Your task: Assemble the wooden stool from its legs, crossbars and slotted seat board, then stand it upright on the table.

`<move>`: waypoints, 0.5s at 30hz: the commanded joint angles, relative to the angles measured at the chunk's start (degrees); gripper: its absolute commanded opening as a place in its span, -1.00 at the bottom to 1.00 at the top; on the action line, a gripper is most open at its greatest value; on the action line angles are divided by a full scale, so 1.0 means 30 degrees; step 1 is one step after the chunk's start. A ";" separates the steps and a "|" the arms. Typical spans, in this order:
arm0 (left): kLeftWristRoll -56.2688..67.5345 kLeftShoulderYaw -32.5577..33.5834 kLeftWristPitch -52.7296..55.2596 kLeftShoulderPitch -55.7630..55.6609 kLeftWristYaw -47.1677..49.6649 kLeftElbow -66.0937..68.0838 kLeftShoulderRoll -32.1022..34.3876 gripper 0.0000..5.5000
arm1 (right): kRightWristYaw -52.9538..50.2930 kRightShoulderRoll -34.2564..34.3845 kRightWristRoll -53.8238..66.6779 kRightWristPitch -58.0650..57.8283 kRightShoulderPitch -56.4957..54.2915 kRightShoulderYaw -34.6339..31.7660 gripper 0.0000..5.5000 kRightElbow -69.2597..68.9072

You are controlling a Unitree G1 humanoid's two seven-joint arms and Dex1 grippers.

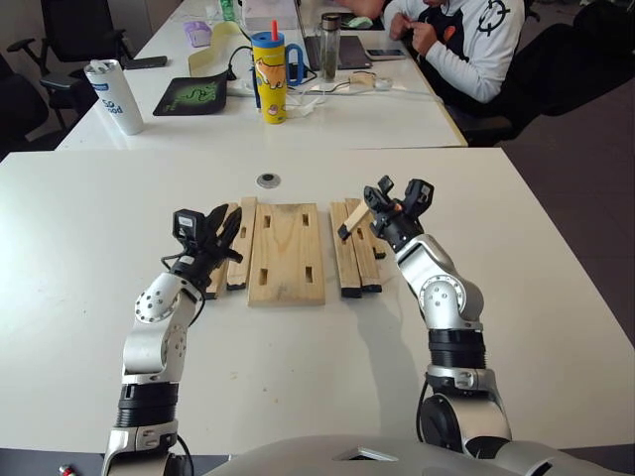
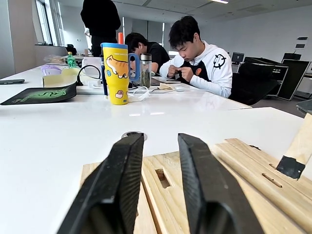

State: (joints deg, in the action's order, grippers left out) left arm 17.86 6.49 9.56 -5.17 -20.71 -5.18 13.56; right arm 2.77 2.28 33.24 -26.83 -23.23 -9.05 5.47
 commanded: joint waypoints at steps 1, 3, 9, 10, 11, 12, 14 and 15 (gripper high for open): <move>-0.0586 -0.0114 0.0114 0.0062 0.0696 0.0498 -0.0268 -0.76 | -0.0351 0.0321 -0.0798 0.1102 -0.0849 -0.0336 -0.85 0.1177; -0.0760 -0.0068 0.0150 0.0069 0.1047 0.0604 -0.0354 -0.83 | -0.0478 0.0414 -0.1128 0.1422 -0.0835 -0.0379 -0.85 0.1412; -0.1078 0.0058 0.0080 -0.0021 0.1720 0.0860 -0.0505 -0.83 | -0.0745 0.0869 -0.1470 0.1742 -0.0572 -0.0603 -0.85 0.1937; -0.1062 0.0058 0.0078 -0.0094 0.1714 0.0913 -0.0486 -0.83 | -0.0807 0.0965 -0.1393 0.1724 -0.0544 -0.0695 -0.85 0.1961; -0.1047 0.0063 0.0081 -0.0158 0.1720 0.0953 -0.0470 -0.83 | -0.0823 0.1021 -0.1371 0.1742 -0.0539 -0.0739 -0.85 0.1985; -0.1035 0.0075 0.0099 -0.0203 0.1732 0.0946 -0.0467 -0.83 | -0.0828 0.1070 -0.1390 0.1780 -0.0547 -0.0758 -0.85 0.2028; -0.1021 0.0086 0.0170 -0.0309 0.1737 0.0879 -0.0461 -0.83 | -0.0931 0.1113 -0.1579 0.1915 -0.0608 -0.0753 -0.85 0.2227; -0.0999 0.0080 0.0201 -0.0336 0.1724 0.0791 -0.0462 -0.83 | -0.0979 0.1124 -0.1657 0.1977 -0.0625 -0.0758 -0.85 0.2311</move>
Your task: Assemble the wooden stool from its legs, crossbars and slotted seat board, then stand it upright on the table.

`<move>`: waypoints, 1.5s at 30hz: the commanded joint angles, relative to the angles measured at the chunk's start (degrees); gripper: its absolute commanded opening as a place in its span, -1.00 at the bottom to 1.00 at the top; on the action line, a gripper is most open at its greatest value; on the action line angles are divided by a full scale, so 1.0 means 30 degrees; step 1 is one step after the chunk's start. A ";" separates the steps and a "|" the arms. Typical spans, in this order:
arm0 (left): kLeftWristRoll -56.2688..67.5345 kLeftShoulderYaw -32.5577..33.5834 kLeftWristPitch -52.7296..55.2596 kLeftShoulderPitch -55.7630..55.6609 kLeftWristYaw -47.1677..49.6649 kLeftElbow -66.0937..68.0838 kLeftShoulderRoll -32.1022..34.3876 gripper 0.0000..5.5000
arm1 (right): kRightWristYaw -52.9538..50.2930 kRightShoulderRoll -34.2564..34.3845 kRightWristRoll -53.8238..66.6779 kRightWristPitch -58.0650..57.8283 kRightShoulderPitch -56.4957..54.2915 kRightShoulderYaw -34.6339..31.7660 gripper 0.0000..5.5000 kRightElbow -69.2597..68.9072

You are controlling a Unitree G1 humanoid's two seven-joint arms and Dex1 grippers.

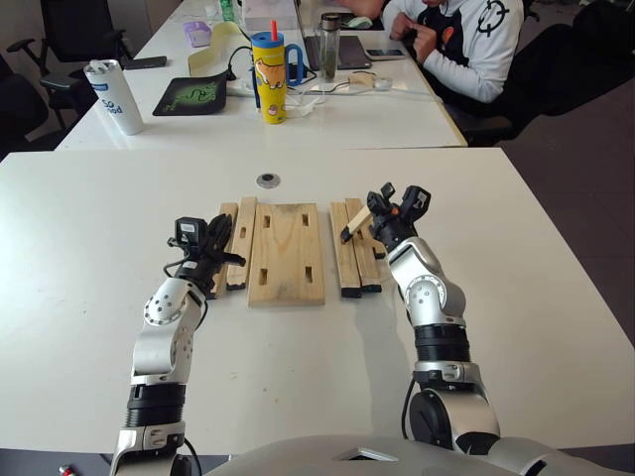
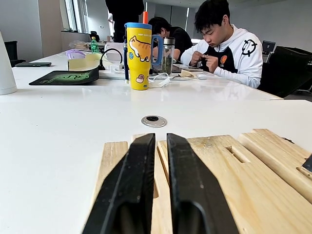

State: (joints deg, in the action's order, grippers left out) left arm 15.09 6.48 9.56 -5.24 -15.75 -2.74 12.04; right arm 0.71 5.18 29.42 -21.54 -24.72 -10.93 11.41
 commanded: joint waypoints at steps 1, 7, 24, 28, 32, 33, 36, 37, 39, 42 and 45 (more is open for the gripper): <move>-0.0067 0.0076 0.0211 -0.0328 0.0062 -0.0094 0.0042 -0.83 | -0.0314 0.0167 -0.0436 0.0268 -0.0138 -0.0143 -0.85 0.0417; -0.0087 0.0064 0.0184 -0.0561 -0.0004 -0.0088 0.0052 -0.83 | -0.0628 0.0214 -0.1005 0.0686 -0.0148 -0.0208 -0.85 0.1294; -0.0283 -0.0214 -0.0065 -0.0822 -0.0056 -0.0228 -0.0017 -0.83 | 0.0281 -0.0612 -0.7289 0.6654 -0.0419 0.3420 -0.85 0.5649; -0.0408 -0.0278 -0.0167 -0.0725 -0.0102 -0.0255 -0.0015 -0.83 | 0.0855 -0.1112 -0.8736 0.8366 -0.0058 0.4373 -0.85 0.6047; -0.0484 -0.0369 -0.0279 -0.0744 -0.0155 -0.0148 -0.0001 -0.83 | 0.1215 -0.1465 -0.9556 0.9766 0.0275 0.4800 -0.85 0.6855; -0.0489 -0.0384 -0.0305 -0.0751 -0.0163 -0.0134 0.0006 -0.83 | 0.1313 -0.1555 -0.9701 1.0023 0.0327 0.4884 -0.85 0.7017; -0.0529 -0.0426 -0.0381 -0.0765 -0.0180 -0.0083 0.0019 -0.83 | 0.1516 -0.1566 -0.9774 1.0333 0.0328 0.4806 -0.85 0.7310; -0.0538 -0.0442 -0.0388 -0.0763 -0.0185 -0.0087 0.0020 -0.83 | 0.1540 -0.1555 -0.9752 1.0400 0.0329 0.4749 -0.85 0.7270; -0.0514 -0.0440 -0.0401 -0.0753 -0.0190 -0.0079 0.0010 -0.83 | 0.1465 -0.1498 -0.9682 1.0886 0.0239 0.4605 -0.68 0.6943; -0.0536 -0.0463 -0.0415 -0.0744 -0.0194 -0.0053 -0.0042 -0.83 | 0.1342 -0.1384 -0.9700 1.1651 0.0041 0.4541 -0.51 0.5900; -0.0557 -0.0522 -0.0400 -0.0722 -0.0218 -0.0087 -0.0066 -0.83 | 0.1135 -0.1312 -0.9716 1.1920 -0.0325 0.4500 -0.46 0.4274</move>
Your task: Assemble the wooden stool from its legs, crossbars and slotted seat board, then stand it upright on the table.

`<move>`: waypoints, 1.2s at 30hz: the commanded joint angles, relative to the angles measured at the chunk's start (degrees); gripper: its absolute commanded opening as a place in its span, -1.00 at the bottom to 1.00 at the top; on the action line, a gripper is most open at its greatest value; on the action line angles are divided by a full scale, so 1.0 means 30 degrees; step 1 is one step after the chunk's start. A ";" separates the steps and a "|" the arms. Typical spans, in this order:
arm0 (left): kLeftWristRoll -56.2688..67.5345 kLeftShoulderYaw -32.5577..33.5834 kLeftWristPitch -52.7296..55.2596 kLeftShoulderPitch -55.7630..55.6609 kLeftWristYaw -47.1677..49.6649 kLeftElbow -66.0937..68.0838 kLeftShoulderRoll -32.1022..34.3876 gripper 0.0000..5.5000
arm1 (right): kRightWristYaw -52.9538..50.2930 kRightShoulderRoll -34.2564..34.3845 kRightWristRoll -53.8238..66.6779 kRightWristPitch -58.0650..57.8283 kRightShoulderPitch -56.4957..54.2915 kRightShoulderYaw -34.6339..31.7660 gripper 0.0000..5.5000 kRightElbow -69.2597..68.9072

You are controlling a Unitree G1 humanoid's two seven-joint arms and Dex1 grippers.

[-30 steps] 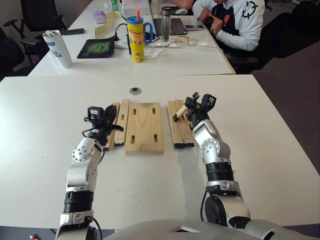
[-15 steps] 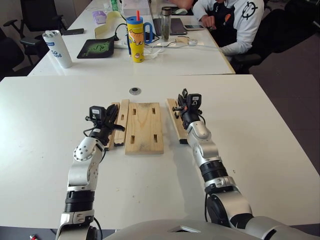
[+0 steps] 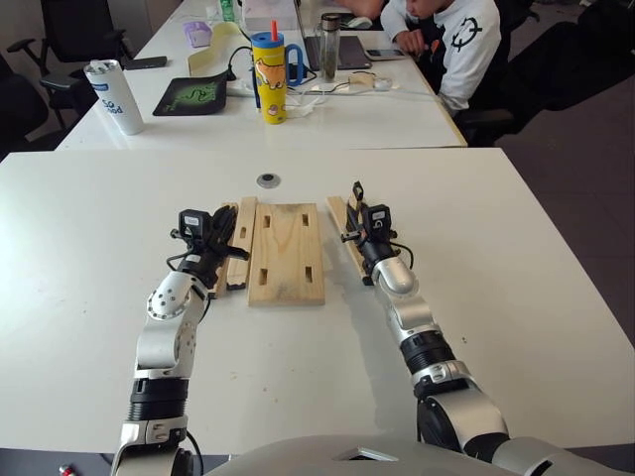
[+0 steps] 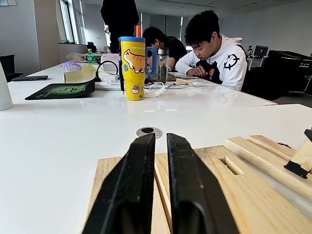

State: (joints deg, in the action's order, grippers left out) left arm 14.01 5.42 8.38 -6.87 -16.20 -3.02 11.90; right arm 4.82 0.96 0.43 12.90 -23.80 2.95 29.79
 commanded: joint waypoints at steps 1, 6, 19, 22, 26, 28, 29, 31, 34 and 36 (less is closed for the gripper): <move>-0.0196 -0.0153 0.0009 -0.0111 -0.0050 -0.0066 -0.0013 -0.83 | -0.0299 0.0117 -0.0115 0.0424 -0.0823 -0.0092 -0.46 -0.2424; -0.0241 -0.0224 -0.0003 0.0173 0.0047 -0.0305 -0.0089 -0.83 | -0.0381 0.0284 0.0166 -0.0617 -0.2133 -0.0136 -0.46 -0.5374; -0.0260 -0.0150 0.0000 0.0291 0.0341 -0.0504 -0.0526 -0.83 | 0.0450 -0.0490 0.0478 -0.2193 -0.7272 -0.0678 -0.98 -0.5548; -0.0268 -0.0117 0.0004 0.0269 0.0392 -0.0544 -0.0569 -0.83 | 0.1025 -0.1025 -0.0641 -0.3620 -0.6941 0.0250 -0.98 -0.3240; -0.0270 -0.0109 0.0031 0.0276 0.0411 -0.0627 -0.0631 -0.83 | 0.1553 -0.1588 -0.1514 -0.6705 -0.6450 0.0952 -0.98 -0.0051; -0.0257 -0.0080 0.0035 0.0292 0.0424 -0.0662 -0.0656 -0.83 | 0.1805 -0.1708 -0.1686 -0.7596 -0.6343 0.1096 -0.98 0.1094; -0.0246 -0.0066 0.0032 0.0292 0.0426 -0.0666 -0.0671 -0.83 | 0.1719 -0.1726 -0.1750 -0.7801 -0.6340 0.1062 -0.98 0.1512; -0.0261 -0.0088 0.0040 0.0307 0.0453 -0.0716 -0.0718 -0.83 | 0.1684 -0.1771 -0.1718 -0.7717 -0.6368 0.0956 -0.98 0.1893; -0.0278 -0.0137 0.0061 0.0379 0.0497 -0.0809 -0.0786 -0.83 | 0.2066 -0.1598 -0.1185 -0.7376 -0.6319 0.0708 -0.98 0.1606; -0.0287 -0.0154 0.0074 0.0445 0.0547 -0.0879 -0.0840 -0.83 | 0.2335 -0.1503 -0.0946 -0.7108 -0.6226 0.0654 -0.98 0.1350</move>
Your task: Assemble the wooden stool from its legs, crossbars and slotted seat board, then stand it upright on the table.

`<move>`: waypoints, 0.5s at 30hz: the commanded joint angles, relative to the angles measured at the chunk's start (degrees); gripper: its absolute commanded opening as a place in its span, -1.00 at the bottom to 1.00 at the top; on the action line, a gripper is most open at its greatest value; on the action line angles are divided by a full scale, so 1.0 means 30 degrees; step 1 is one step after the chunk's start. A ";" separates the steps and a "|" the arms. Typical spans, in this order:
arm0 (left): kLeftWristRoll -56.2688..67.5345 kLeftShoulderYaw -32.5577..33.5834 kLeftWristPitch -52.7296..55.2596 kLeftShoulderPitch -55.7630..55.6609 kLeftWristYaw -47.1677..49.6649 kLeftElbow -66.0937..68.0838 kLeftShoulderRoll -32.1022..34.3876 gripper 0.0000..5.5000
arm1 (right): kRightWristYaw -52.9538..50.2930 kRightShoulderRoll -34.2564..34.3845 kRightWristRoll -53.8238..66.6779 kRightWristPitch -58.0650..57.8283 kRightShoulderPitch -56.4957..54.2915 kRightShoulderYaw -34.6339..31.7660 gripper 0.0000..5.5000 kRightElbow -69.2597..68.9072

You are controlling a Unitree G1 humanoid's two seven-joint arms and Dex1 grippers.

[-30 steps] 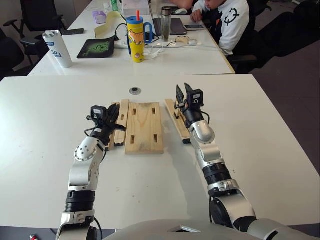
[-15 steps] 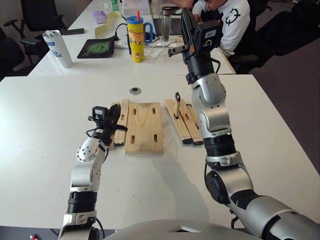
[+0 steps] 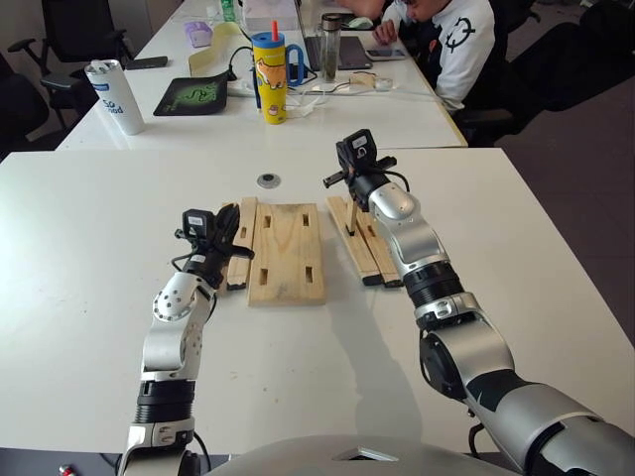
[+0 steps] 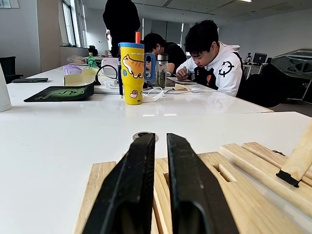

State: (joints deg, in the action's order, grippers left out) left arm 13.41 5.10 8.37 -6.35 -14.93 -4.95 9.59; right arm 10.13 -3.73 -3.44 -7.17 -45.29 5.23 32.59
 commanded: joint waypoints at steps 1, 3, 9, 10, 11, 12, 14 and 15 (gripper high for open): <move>-0.0087 -0.0048 0.0073 0.0290 0.0136 -0.0250 -0.0088 -0.83 | 0.0649 0.0112 0.0448 -0.0283 0.0996 -0.0133 -0.98 0.0184; -0.0098 -0.0056 0.0044 0.0321 0.0171 -0.0263 -0.0132 -0.83 | 0.0573 0.0131 0.0531 -0.0066 0.1051 -0.0240 -0.98 -0.0370; -0.0082 -0.0020 -0.0058 0.0320 0.0224 -0.0204 -0.0185 -0.83 | 0.0463 -0.0133 0.0730 -0.0766 0.1455 -0.0383 -0.98 -0.2293; -0.0075 -0.0015 -0.0066 0.0312 0.0225 -0.0192 -0.0188 -0.83 | 0.0475 -0.0167 0.0735 -0.0925 0.1570 -0.0382 -0.98 -0.2563; -0.0073 -0.0018 -0.0076 0.0294 0.0224 -0.0164 -0.0188 -0.83 | 0.0494 -0.0198 0.0745 -0.1086 0.1736 -0.0378 -0.98 -0.2879; -0.0070 -0.0021 -0.0088 0.0268 0.0223 -0.0126 -0.0193 -0.83 | 0.0515 -0.0219 0.0757 -0.1193 0.1913 -0.0368 -0.98 -0.3210; -0.0101 -0.0023 -0.0141 0.0349 0.0304 -0.0173 -0.0244 -0.83 | 0.0473 -0.0025 0.1078 -0.0672 0.2204 -0.0567 -0.98 -0.4123; -0.0110 -0.0026 -0.0162 0.0358 0.0328 -0.0169 -0.0260 -0.83 | 0.0319 0.0140 0.1320 -0.0157 0.2279 -0.0792 -0.98 -0.4659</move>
State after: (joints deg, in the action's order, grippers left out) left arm 13.38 5.07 8.16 -5.93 -14.24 -5.34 9.18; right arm 11.43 -3.99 -1.22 -9.63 -39.20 4.34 22.02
